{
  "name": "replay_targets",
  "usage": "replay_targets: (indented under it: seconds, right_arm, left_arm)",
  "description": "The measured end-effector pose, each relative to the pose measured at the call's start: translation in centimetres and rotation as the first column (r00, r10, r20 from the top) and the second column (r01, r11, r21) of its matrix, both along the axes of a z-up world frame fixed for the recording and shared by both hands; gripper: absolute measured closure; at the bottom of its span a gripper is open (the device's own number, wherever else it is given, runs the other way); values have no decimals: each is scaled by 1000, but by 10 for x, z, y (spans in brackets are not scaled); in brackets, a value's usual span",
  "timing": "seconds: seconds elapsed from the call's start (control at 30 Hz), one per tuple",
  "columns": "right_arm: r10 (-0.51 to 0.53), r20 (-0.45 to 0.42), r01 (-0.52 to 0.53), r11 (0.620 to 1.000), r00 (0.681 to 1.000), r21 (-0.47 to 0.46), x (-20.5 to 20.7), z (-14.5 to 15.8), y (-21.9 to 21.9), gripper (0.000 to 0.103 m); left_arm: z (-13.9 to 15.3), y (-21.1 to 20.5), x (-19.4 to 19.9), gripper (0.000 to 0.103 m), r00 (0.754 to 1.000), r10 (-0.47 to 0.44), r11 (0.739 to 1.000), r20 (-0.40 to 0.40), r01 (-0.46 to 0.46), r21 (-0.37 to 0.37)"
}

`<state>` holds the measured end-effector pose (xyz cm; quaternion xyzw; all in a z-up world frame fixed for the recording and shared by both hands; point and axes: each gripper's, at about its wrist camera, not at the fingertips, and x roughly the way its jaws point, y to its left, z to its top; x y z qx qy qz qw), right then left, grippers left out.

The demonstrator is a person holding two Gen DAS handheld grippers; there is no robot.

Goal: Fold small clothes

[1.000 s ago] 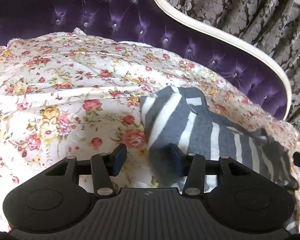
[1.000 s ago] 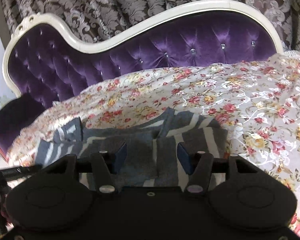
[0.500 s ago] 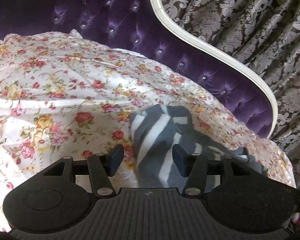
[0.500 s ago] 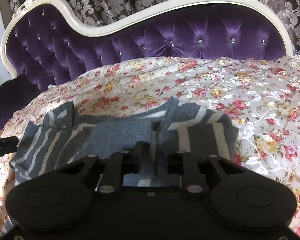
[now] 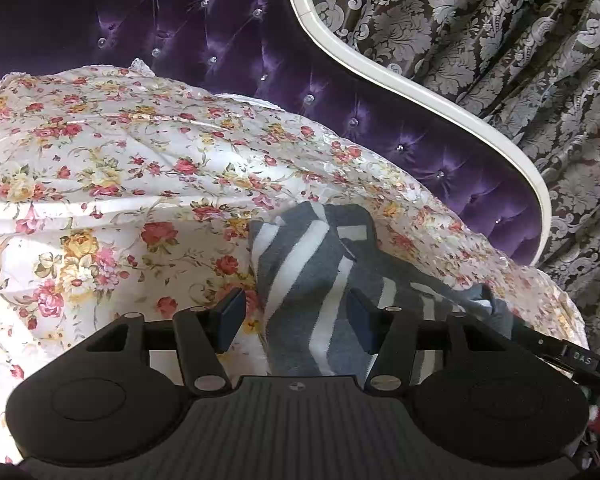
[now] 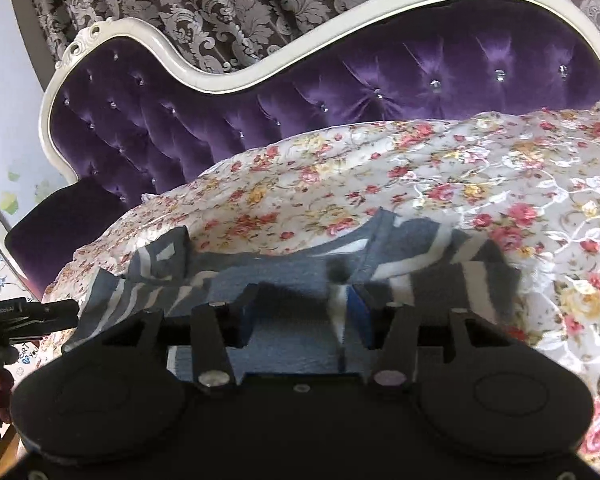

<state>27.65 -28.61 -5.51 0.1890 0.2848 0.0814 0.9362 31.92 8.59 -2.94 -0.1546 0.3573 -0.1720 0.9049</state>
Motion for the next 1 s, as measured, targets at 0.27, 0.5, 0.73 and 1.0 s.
replay_targets:
  seconds: [0.27,0.5,0.73,1.0]
  right_arm:
    - [50,-20,-50,999,999,-14,9,-4,16,89]
    - [39,79,-37,999,996,-22,-16,29,24,97]
    - [-56,1,56,998,998,-7,-16,34,-11,80]
    - [-9,-128,15,999,992,46,0,0,-6,46]
  left_arm:
    - [0,-2,0,49,1000,-12,1000,6,12,2]
    - [2,1,-1,49,1000,3,1000,19,-3,18]
    - [1,0,0,49,1000,4,1000,16,-4,17]
    - [-2,-7,-1,33,1000,-26,999,14,25,39]
